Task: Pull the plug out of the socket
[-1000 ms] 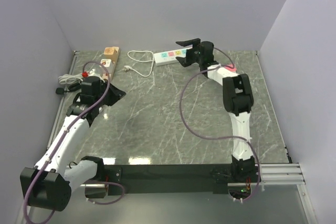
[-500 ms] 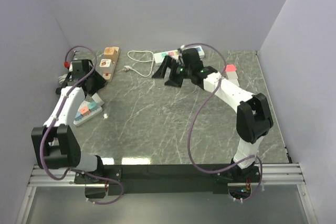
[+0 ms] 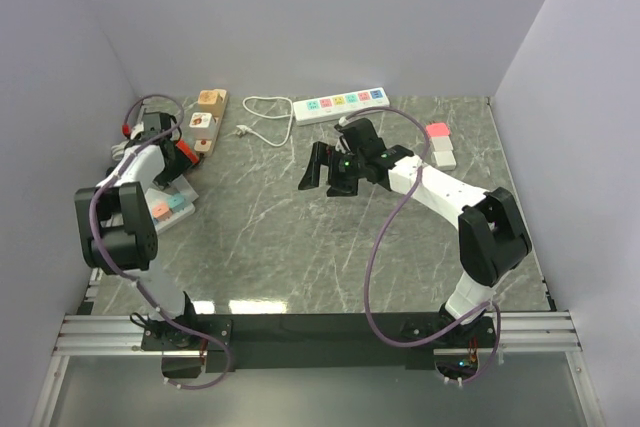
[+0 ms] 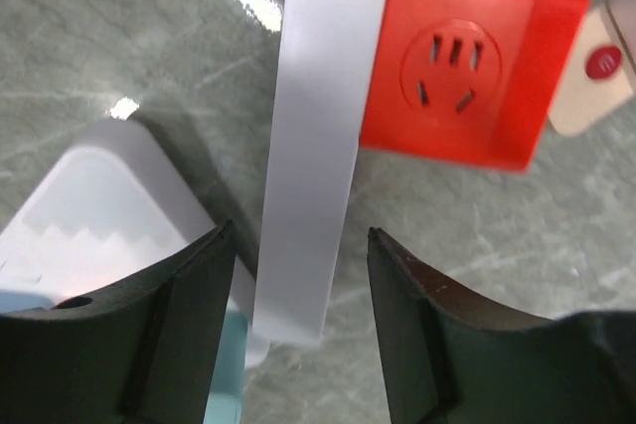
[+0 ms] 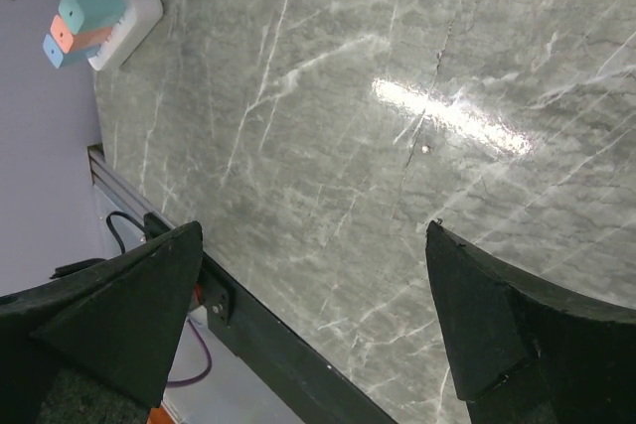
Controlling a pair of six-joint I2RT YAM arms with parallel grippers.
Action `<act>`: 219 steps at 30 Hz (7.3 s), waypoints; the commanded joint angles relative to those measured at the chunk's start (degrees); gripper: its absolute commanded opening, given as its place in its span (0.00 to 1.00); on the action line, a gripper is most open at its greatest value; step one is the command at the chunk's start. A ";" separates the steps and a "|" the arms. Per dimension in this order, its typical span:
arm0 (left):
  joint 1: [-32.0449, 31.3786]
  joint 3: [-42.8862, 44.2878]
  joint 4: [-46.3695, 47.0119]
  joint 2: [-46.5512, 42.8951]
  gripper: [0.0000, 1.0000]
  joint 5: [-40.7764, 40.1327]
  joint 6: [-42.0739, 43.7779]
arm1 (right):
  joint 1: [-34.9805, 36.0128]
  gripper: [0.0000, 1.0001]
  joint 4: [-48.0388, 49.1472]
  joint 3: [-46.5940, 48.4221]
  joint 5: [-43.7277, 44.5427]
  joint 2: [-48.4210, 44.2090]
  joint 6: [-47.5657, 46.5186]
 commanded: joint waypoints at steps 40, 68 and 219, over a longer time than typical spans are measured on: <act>-0.80 7.38 -1.46 -28.57 0.01 15.58 7.44 | 0.10 0.98 -5.57 -0.94 4.55 -11.36 -3.92; -43.42 -25.84 23.84 -22.98 0.01 18.59 -3.79 | -7.19 1.00 6.09 -16.38 2.19 -16.89 12.58; -32.97 -24.53 27.37 -14.00 0.00 20.79 -4.24 | -28.28 0.00 -1.60 -10.09 -6.30 -9.51 6.28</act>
